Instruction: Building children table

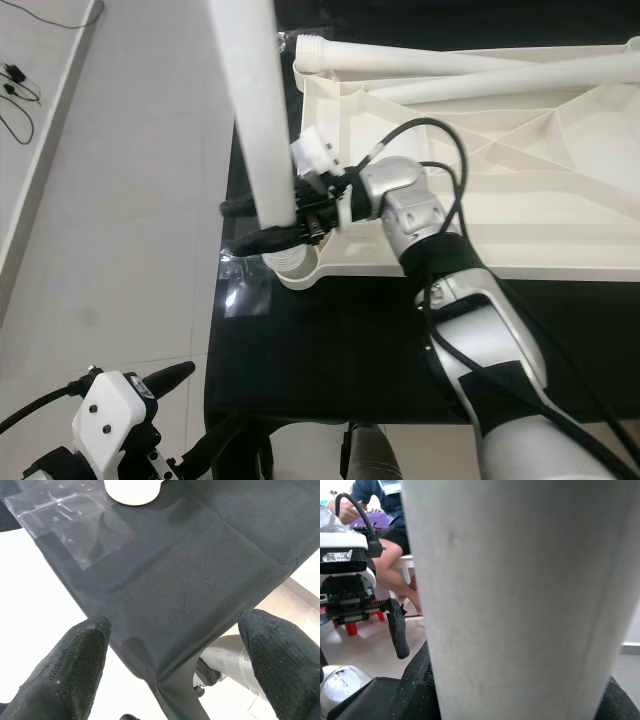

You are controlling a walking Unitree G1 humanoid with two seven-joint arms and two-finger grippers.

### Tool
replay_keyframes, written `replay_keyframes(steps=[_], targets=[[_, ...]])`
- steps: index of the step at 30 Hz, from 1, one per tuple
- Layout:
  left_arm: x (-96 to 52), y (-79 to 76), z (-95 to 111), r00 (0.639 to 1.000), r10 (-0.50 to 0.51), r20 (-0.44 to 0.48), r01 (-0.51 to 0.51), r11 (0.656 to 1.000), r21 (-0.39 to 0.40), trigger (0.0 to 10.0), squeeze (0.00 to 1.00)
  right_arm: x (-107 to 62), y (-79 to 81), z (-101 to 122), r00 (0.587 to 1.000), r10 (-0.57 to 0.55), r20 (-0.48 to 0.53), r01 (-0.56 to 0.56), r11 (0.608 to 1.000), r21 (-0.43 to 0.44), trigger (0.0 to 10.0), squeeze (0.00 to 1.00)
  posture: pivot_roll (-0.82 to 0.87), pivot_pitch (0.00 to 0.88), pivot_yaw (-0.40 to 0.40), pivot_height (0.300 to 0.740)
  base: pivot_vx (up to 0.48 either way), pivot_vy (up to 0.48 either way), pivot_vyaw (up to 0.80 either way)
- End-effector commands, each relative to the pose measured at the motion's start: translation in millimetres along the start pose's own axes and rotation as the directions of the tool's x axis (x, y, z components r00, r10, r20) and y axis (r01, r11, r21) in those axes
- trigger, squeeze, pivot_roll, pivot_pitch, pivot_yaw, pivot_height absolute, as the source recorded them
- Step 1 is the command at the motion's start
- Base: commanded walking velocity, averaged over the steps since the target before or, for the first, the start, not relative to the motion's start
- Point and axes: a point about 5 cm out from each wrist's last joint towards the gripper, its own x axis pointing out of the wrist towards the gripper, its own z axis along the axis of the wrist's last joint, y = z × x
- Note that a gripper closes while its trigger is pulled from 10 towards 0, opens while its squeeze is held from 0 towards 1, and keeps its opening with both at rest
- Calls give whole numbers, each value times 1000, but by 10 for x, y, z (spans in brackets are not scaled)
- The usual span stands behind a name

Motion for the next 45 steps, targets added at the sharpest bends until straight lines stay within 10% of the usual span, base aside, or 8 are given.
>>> replay_keyframes(steps=[1,45], targets=[[-55,-44,-15,999,-15,-32,15,1000,-4,10000,0,15,34,-42,1000,22,8,-22,1000,18,10000,0,179,345,102,740,0,0,0],[4,-47,0,1000,-11,-11,11,1000,-8,10000,0,107,50,-163,992,67,-102,-68,998,-11,10000,0,155,345,81,740,0,0,0]])
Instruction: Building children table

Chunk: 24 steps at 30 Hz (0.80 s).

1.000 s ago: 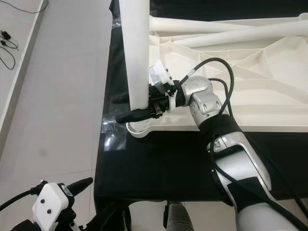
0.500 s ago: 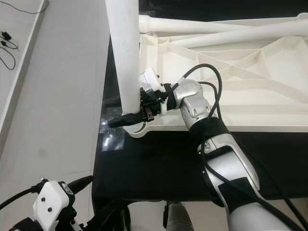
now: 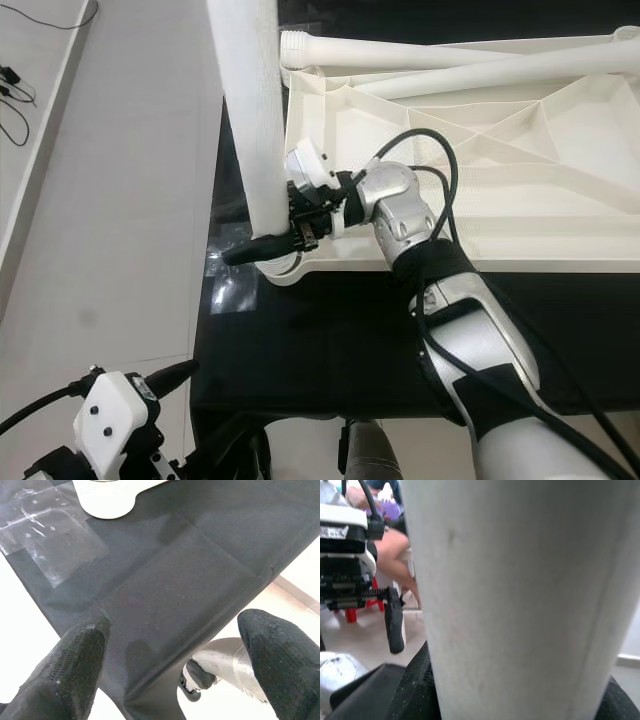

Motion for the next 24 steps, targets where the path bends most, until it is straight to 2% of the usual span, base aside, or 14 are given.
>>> replay_keyframes(steps=[1,10,16,24], targets=[[-7,-5,-59,999,6,-32,-6,1000,-19,10000,0,6,49,-131,999,23,-43,-20,998,62,10000,0,155,345,81,740,0,0,0],[4,-6,-60,1000,5,-30,-5,1000,-21,10000,0,-11,68,-127,997,47,-66,-41,995,87,10000,0,152,344,80,740,0,0,0],[16,-6,-61,1000,4,-28,-5,1000,-23,10000,0,99,129,-199,992,102,-70,-94,989,111,10000,0,149,344,78,740,0,0,0],[26,-7,-63,1000,4,-26,-5,1000,-25,10000,0,154,91,-254,997,62,-52,-56,993,108,10000,0,143,341,74,740,0,0,0]])
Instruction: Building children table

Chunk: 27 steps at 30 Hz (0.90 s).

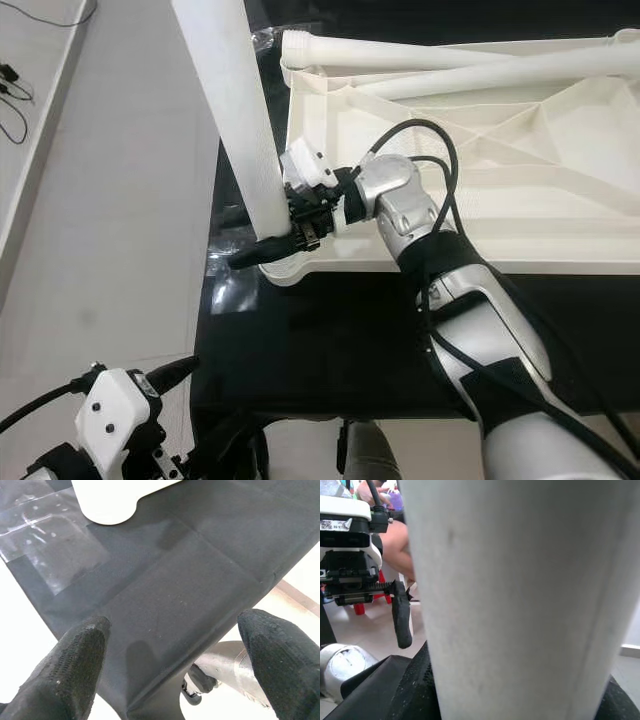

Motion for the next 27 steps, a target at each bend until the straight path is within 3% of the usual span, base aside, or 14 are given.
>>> replay_keyframes(steps=[1,7,11,17,19,20,21,22,23,24,25,26,27], targets=[[-2,-12,-75,999,-1,-36,0,1000,-29,10000,0,72,88,-228,998,34,-48,-30,996,81,10000,0,143,341,74,740,0,0,0],[58,-5,-86,1000,-4,-25,3,999,-33,10000,0,17,80,-378,972,-203,-118,214,974,81,10000,0,103,326,59,740,0,0,0],[86,-1,-93,1000,-6,-21,5,999,-35,10000,0,-12,94,-405,955,-259,-143,273,958,87,10000,0,90,317,50,740,0,0,0],[146,2,-110,1000,-8,-9,7,999,-37,10000,0,-90,147,-474,890,-411,-199,440,889,130,10000,0,57,295,31,740,0,0,0],[180,5,-119,1000,-8,-3,8,999,-38,10000,0,-163,194,-520,818,-523,-238,565,809,161,10000,0,43,283,25,740,0,0,0],[180,5,-119,1000,-8,-3,8,999,-38,10000,0,-163,194,-520,818,-523,-238,565,809,161,10000,0,43,283,25,740,0,0,0],[197,9,-125,1000,-9,-1,9,999,-38,10000,0,-208,226,-545,771,-581,-261,630,757,174,10000,0,39,277,23,740,0,0,0],[197,9,-125,1000,-9,-1,9,999,-38,10000,0,-208,226,-545,771,-581,-261,630,757,174,10000,0,39,277,23,740,0,0,0],[211,13,-132,1000,-10,0,10,999,-37,10000,0,-240,272,-568,712,-642,-283,698,692,185,10000,0,35,273,23,740,0,0,0],[211,13,-132,1000,-10,0,10,999,-37,10000,0,-240,272,-568,712,-642,-283,698,692,185,10000,0,35,273,23,740,0,0,0],[223,21,-142,1000,-11,1,11,999,-37,10000,0,-226,370,-608,640,-708,-298,767,606,208,10000,0,28,264,20,740,0,0,0],[223,21,-142,1000,-11,1,11,999,-37,10000,0,-226,370,-608,640,-708,-298,767,606,208,10000,0,28,264,20,740,0,0,0],[230,30,-149,1000,-11,1,11,999,-36,10000,0,-180,492,-646,567,-761,-314,824,519,228,10000,0,28,262,20,740,0,0,0]])
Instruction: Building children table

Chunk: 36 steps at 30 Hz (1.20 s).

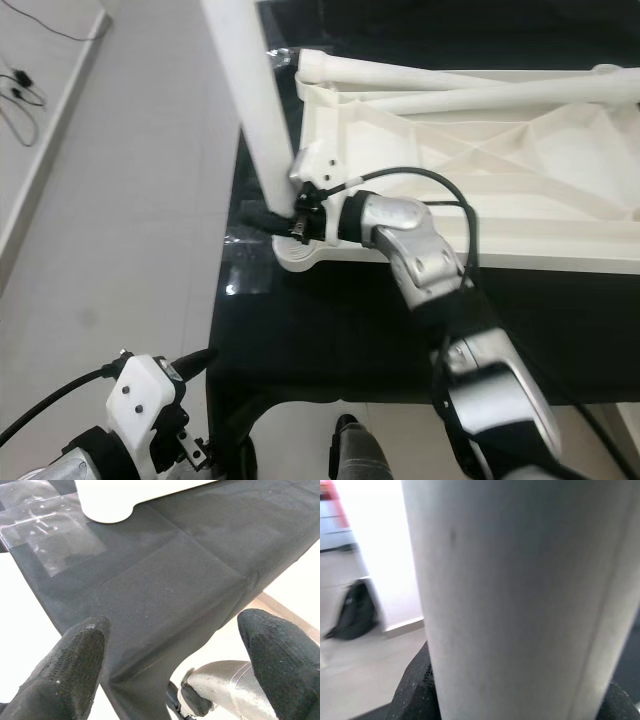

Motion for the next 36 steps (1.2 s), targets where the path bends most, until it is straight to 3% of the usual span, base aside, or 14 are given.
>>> replay_keyframes(steps=[1,2,4,5,6,9,10,11,13,19,26,29,33,36], targets=[[-1,0,-58,1000,7,-22,-7,1000,-6,10000,0,-92,73,-367,982,-95,-162,112,988,103,10000,0,28,262,20,740,0,0,0],[-1,0,-58,1000,7,-22,-7,1000,-6,10000,0,-92,73,-367,982,-95,-162,112,988,103,10000,0,28,262,20,740,0,0,0],[3,22,-68,1000,9,-22,-9,1000,-3,10000,0,-195,367,-500,939,-306,-158,331,927,175,10000,0,26,253,26,740,0,0,0],[3,22,-68,1000,9,-22,-9,1000,-3,10000,0,-195,367,-500,939,-306,-158,331,927,175,10000,0,26,253,26,740,0,0,0],[2,39,-74,1000,10,-23,-10,1000,-1,10000,0,-223,557,-556,901,-406,-153,432,873,225,10000,0,25,250,36,740,0,0,0],[2,39,-74,1000,10,-23,-10,1000,-1,10000,0,-223,557,-556,901,-406,-153,432,873,225,10000,0,25,250,36,740,0,0,0],[5,58,-79,1000,10,-24,-10,1000,3,10000,0,-229,736,-550,869,-471,-154,495,828,262,10000,0,30,247,44,740,0,0,0],[5,58,-79,1000,10,-24,-10,1000,3,10000,0,-229,736,-550,869,-471,-154,495,828,262,10000,0,30,247,44,740,0,0,0],[13,92,-90,1000,8,-29,-8,1000,15,10000,0,-171,947,-463,818,-558,-143,573,765,292,10000,0,43,239,57,740,0,0,0],[20,138,-105,999,11,-36,-9,999,31,10000,0,-77,940,-413,753,-644,-139,648,688,327,10000,0,56,226,67,740,0,0,0],[25,162,-107,999,11,-37,-9,999,43,10000,0,-61,970,-373,712,-688,-138,684,636,358,10000,0,57,218,70,740,0,0,0],[30,174,-106,999,12,-36,-10,999,49,10000,0,-42,987,-357,718,-684,-128,676,643,361,10000,0,60,215,71,740,0,0,0],[52,210,-101,999,15,-31,-13,998,65,10000,0,111,1082,-237,836,-547,-35,535,801,270,10000,0,61,209,71,740,0,0,0],[59,218,-100,999,18,-28,-16,997,69,10000,0,145,1085,-225,870,-492,-27,487,849,206,10000,0,61,208,68,740,0,0,0]])
